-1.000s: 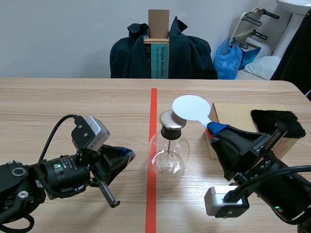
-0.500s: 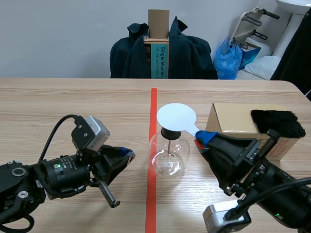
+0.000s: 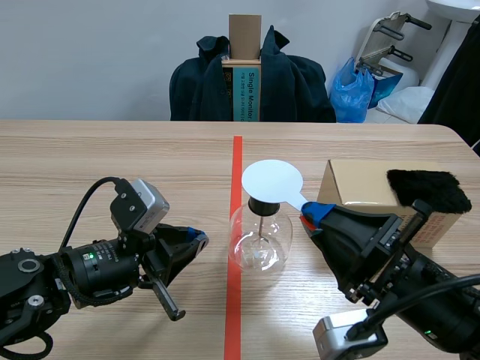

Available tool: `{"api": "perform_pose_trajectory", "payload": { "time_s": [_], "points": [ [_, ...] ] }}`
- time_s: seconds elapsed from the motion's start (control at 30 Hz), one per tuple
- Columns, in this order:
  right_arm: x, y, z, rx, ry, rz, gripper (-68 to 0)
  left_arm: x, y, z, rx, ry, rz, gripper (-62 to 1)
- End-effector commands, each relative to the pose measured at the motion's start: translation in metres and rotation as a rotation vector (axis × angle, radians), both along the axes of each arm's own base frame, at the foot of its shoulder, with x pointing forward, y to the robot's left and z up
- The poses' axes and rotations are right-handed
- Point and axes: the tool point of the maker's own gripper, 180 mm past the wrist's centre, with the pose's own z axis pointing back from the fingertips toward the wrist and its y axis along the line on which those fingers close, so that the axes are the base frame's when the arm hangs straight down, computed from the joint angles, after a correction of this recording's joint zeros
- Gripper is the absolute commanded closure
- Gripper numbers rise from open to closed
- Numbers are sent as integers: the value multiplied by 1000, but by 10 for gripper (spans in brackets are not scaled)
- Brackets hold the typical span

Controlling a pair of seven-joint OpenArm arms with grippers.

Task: Do the electroscope experiment.
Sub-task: 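Move the plate toward and away from the electroscope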

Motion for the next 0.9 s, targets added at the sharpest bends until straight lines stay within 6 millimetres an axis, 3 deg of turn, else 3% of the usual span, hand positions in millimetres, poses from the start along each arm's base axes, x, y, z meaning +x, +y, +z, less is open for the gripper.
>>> {"api": "perform_pose_trajectory", "payload": {
  "time_s": [0.0, 0.27, 0.57, 0.87],
  "points": [
    [8, -4, 11, -3, -42, -10, -8, 7, -3, 14, -36, -35, 5, -19],
    [27, -24, 14, 16, -41, -159, -8, 7, -3, 14, -36, -35, 5, -19],
    [54, -64, 18, 46, -40, -423, -8, 7, -3, 14, -36, -35, 5, -19],
    [64, -105, 27, 58, -63, -580, -8, 7, -3, 14, -36, -35, 5, -19]
  ]
}}
